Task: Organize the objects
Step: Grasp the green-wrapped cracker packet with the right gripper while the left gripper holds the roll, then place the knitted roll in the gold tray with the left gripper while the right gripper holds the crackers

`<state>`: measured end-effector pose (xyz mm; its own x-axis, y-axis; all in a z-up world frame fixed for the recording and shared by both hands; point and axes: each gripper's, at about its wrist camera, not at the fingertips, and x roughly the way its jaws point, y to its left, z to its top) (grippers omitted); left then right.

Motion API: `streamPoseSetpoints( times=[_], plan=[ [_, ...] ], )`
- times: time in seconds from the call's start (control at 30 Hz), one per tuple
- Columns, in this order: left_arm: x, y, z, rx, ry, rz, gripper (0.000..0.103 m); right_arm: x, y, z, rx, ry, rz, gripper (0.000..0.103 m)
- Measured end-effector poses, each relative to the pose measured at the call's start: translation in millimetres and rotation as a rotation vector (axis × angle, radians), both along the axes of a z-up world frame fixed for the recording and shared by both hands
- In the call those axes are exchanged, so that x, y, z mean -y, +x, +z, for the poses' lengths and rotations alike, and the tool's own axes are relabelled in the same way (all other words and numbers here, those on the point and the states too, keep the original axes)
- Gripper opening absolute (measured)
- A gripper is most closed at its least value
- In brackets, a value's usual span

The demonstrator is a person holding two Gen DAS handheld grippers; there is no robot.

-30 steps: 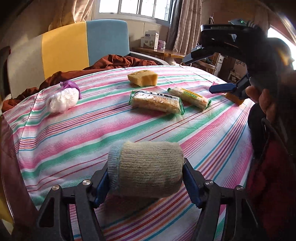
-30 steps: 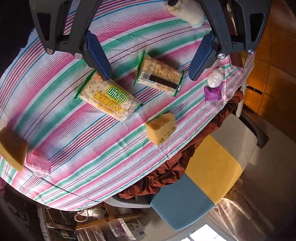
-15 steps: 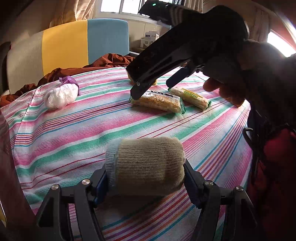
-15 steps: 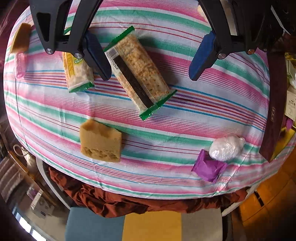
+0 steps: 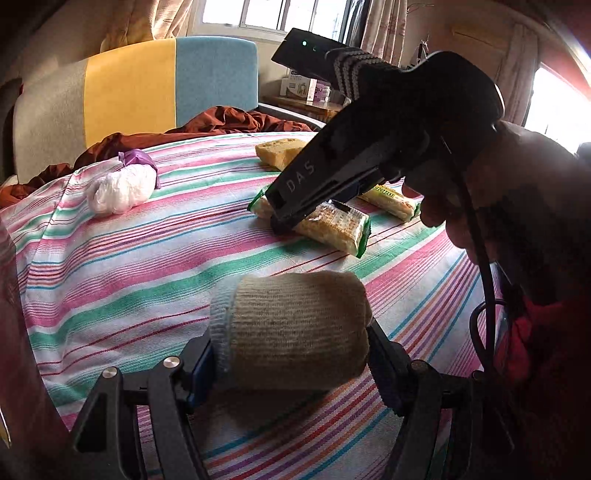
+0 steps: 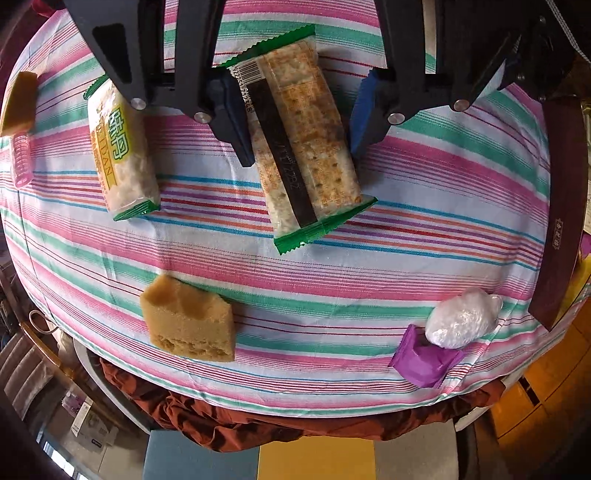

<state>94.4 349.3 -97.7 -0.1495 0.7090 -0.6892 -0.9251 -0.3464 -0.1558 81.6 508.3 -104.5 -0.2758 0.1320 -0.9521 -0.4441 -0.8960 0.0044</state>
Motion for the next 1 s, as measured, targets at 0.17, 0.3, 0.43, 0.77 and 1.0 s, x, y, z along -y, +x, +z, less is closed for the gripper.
streamPoseSetpoints(
  times=[0.17, 0.3, 0.43, 0.77, 1.0],
  plan=[
    [0.1, 0.8, 0.2, -0.01, -0.005, 0.003, 0.072, -16.9, 10.5, -5.2, -0.04, -0.115, -0.047, 0.054],
    [-0.2, 2.6, 0.1, -0.022, -0.011, 0.005, 0.072, -14.2, 14.0, -7.4, -0.033, -0.095, -0.031, 0.056],
    [0.0, 2.7, 0.3, -0.022, -0.012, 0.005, 0.072, -16.5, 19.0, -10.2, -0.06, -0.146, -0.025, 0.068],
    [4.3, 3.6, 0.8, -0.03, -0.016, 0.007, 0.071, -8.7, 21.6, -10.0, -0.018, -0.041, 0.056, 0.075],
    [2.4, 5.3, 1.0, -0.057, -0.032, 0.01, 0.068, 8.0, 7.5, -3.5, -0.037, 0.016, 0.093, 0.046]
  ],
)
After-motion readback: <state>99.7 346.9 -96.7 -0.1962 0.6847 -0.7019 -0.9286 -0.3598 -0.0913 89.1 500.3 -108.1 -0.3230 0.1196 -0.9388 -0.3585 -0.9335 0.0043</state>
